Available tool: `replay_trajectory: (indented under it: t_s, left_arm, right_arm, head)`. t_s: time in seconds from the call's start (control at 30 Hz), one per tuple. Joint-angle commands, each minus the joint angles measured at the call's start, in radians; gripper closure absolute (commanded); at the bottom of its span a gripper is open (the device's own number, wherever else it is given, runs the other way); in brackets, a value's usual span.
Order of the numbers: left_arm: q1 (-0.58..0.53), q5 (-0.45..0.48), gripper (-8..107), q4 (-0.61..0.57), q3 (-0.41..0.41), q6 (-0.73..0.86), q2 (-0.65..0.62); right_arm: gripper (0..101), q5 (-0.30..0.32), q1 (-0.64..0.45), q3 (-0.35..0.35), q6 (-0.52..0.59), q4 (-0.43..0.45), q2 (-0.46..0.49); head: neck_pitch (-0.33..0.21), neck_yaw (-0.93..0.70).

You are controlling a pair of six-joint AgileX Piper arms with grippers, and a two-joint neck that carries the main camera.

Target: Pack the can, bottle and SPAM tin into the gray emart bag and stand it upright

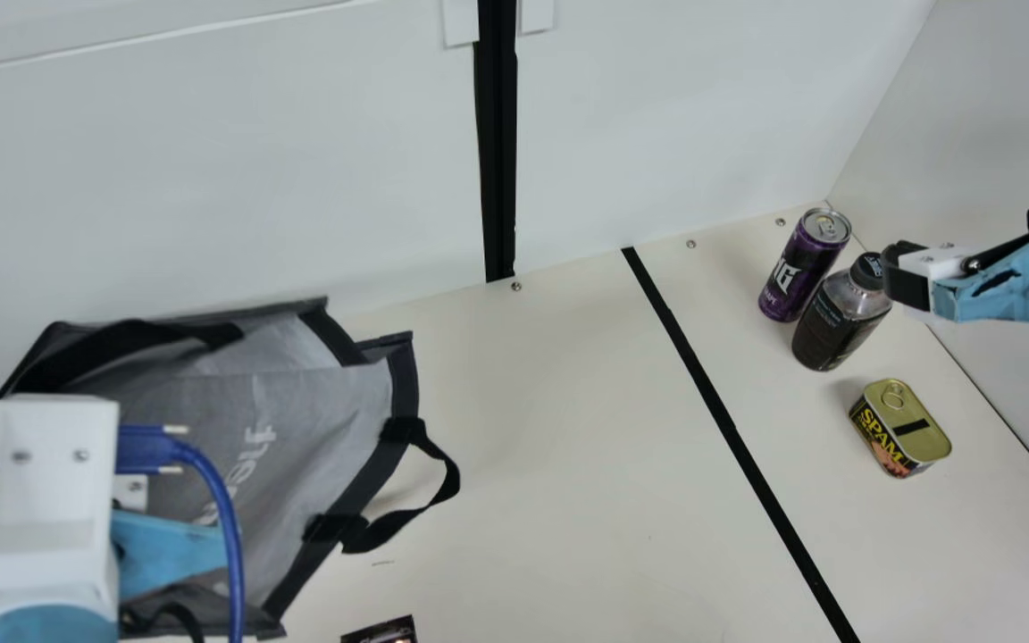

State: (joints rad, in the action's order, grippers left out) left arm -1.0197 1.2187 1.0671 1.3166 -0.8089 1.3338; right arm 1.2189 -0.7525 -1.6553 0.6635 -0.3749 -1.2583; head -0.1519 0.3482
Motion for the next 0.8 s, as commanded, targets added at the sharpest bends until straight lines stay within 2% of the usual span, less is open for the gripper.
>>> replay_trajectory:
  t_s: [0.0, 0.4, 0.77]
  left_arm:
    - [-0.017, 0.001, 107, -0.030, -0.008, -0.014, 0.000]
    - [-0.147, 0.001, 107, -0.220, -0.005, -0.075, 0.004]
    - [-0.222, 0.001, 107, -0.423, 0.051, -0.080, -0.002]
  right_arm:
    - [6, 0.000, 0.000, 0.000, 0.000, 0.000, 0.000]
    - [6, 0.000, 0.000, 0.000, 0.000, 0.000, 0.000]
    - [6, 0.000, 0.000, 0.000, 0.000, 0.000, 0.000]
  head:
    - [-0.023, 0.001]
    - [-0.023, 0.001]
    - [-0.023, 0.001]
